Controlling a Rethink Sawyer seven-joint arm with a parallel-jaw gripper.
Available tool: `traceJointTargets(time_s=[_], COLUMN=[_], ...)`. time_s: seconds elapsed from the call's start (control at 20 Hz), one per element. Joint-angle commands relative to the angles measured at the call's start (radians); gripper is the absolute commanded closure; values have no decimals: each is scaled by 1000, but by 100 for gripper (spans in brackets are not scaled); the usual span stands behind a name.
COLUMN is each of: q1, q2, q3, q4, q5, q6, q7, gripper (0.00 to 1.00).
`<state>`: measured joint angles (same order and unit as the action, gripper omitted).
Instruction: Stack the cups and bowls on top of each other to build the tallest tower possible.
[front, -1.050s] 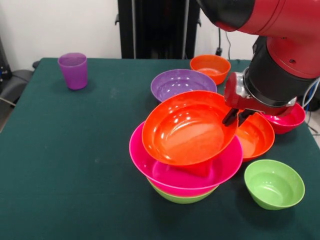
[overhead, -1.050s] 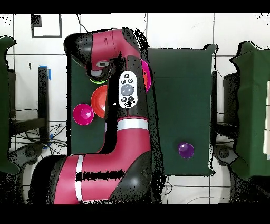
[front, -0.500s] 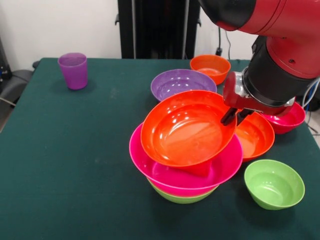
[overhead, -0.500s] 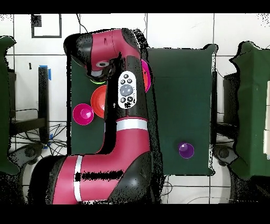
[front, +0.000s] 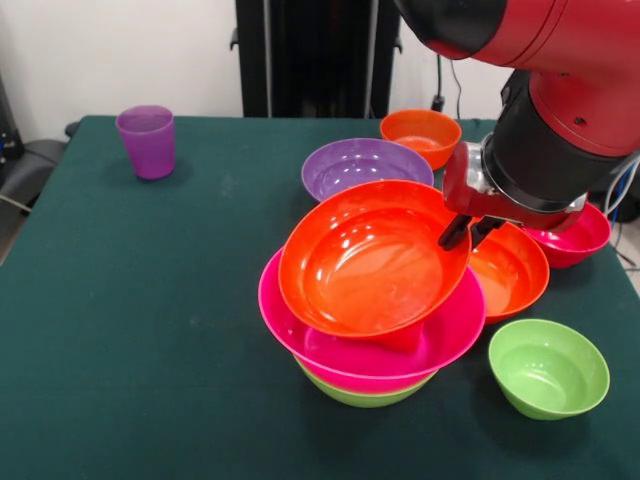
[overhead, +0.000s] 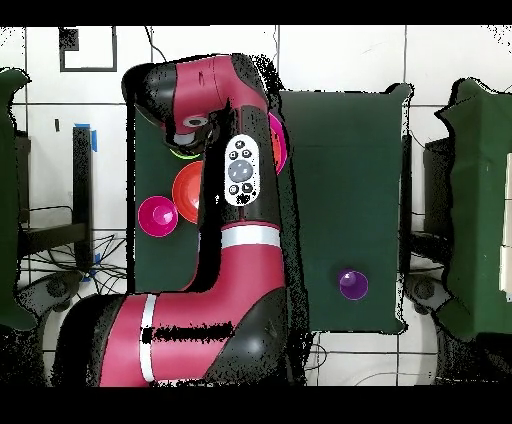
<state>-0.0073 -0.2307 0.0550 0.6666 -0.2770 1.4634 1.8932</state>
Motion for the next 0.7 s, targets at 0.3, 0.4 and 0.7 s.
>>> traceJointTargets(time_s=[0.3, 0.4, 0.7], q1=[-21, -25, -28], q2=[-42, -53, -53], q3=[33, 31, 27], q4=[121, 141, 155], q5=[16, 19, 23], q6=[-108, -120, -137], q7=[34, 30, 32], gripper=[100, 100, 100])
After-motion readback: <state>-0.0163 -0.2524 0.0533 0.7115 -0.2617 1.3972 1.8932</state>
